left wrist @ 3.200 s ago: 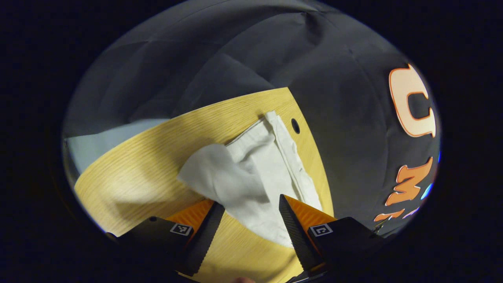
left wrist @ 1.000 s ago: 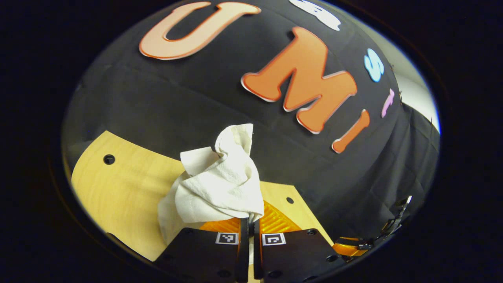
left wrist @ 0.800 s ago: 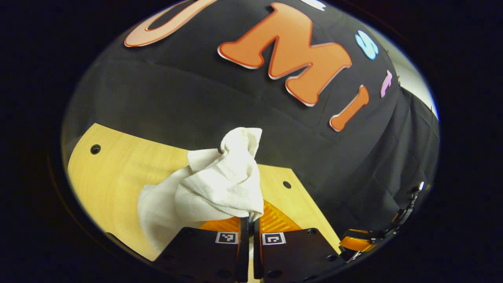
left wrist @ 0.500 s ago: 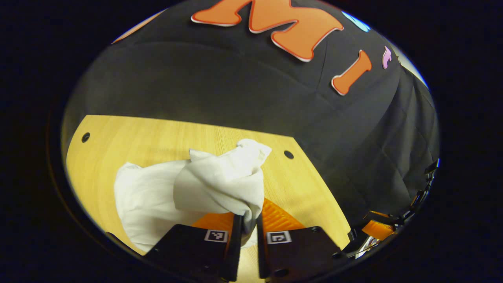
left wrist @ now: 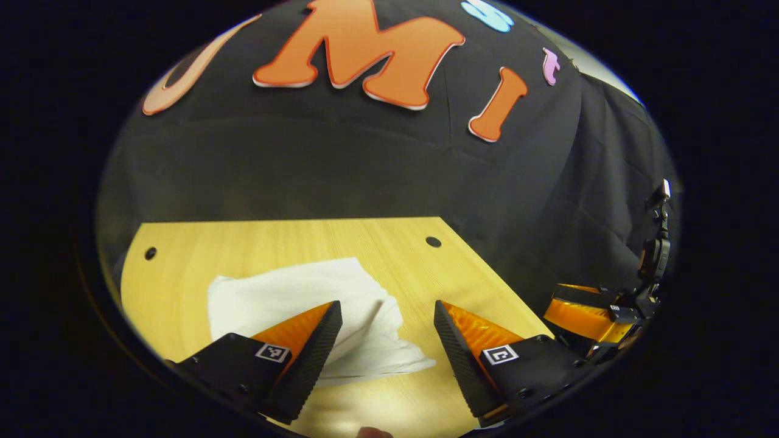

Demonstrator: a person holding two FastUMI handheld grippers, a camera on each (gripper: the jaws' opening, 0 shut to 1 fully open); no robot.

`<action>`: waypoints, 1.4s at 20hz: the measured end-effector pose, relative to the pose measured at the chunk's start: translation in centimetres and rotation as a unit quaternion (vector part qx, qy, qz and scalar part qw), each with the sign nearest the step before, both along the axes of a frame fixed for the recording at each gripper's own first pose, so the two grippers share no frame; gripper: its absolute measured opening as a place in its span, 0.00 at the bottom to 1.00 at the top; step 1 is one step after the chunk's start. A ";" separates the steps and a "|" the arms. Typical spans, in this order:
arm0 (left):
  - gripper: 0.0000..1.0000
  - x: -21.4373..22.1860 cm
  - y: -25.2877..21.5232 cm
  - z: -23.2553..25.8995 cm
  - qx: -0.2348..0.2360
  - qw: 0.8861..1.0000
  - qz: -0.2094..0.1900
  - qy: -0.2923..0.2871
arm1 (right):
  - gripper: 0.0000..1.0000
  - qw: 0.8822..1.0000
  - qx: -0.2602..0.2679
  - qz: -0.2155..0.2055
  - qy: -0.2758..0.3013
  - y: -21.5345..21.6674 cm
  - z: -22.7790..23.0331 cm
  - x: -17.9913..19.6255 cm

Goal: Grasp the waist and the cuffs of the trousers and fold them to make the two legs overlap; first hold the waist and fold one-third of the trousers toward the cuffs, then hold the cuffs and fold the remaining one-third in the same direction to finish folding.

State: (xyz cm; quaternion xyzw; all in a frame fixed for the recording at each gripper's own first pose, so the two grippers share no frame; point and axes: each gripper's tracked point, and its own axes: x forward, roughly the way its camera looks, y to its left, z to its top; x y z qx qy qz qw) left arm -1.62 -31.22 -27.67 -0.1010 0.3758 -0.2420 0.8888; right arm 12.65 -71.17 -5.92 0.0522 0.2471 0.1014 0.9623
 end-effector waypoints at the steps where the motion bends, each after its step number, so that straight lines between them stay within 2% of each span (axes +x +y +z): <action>1: 0.95 0.0 1.2 1.5 0.010 1.000 0.014 -0.021 | 0.98 1.000 -0.009 0.007 -0.014 0.5 0.8 -0.1; 2: 0.99 0.2 2.3 2.9 0.018 0.998 0.033 -0.044 | 0.98 0.999 -0.019 0.013 -0.029 1.1 1.6 0.0; 4: 0.99 0.3 4.5 6.2 0.033 0.993 0.069 -0.090 | 0.99 0.997 -0.039 0.025 -0.059 2.6 3.3 0.0; 7: 1.00 -2.2 7.4 11.2 0.056 0.979 0.119 -0.155 | 0.98 0.992 -0.058 0.045 -0.101 5.5 5.8 -0.2; 11: 0.99 -4.5 8.9 13.7 0.057 0.962 0.163 -0.212 | 0.98 0.986 -0.067 0.053 -0.142 8.6 8.6 -1.3; 12: 0.95 -5.2 9.6 14.3 0.057 0.958 0.171 -0.222 | 0.98 0.986 -0.061 0.052 -0.149 9.3 9.3 -1.6; 14: 0.99 -6.6 10.8 15.3 0.065 0.950 0.185 -0.244 | 0.99 0.984 -0.048 0.043 -0.165 10.1 10.8 -2.4; 17: 1.00 -8.8 13.5 16.9 0.085 0.942 0.191 -0.264 | 0.98 0.981 -0.045 0.036 -0.185 11.6 12.3 -3.6; 18: 0.94 -9.7 14.3 17.2 0.089 0.938 0.191 -0.274 | 0.98 0.980 -0.050 0.035 -0.191 11.9 12.7 -4.1; 19: 0.99 -10.8 15.6 17.3 0.092 0.935 0.193 -0.284 | 0.98 0.979 -0.053 0.030 -0.196 12.0 12.9 -4.8; 20: 0.95 -11.6 16.1 17.4 0.092 0.933 0.191 -0.291 | 0.98 0.978 -0.053 0.025 -0.199 12.2 13.1 -5.3; 21: 0.99 -12.1 16.3 17.3 0.095 0.933 0.188 -0.292 | 0.98 0.978 -0.051 0.020 -0.200 12.3 13.0 -5.8; 25: 0.98 -13.9 16.7 16.7 0.095 0.938 0.181 -0.281 | 0.98 0.979 -0.057 0.013 -0.197 13.6 12.9 -7.7; 26: 0.95 -14.2 16.8 16.7 0.092 0.938 0.180 -0.281 | 0.98 0.978 -0.059 0.015 -0.198 13.9 13.0 -8.2; 28: 0.97 -14.7 17.0 16.7 0.090 0.939 0.176 -0.281 | 0.98 0.976 -0.069 0.016 -0.204 14.3 13.4 -8.9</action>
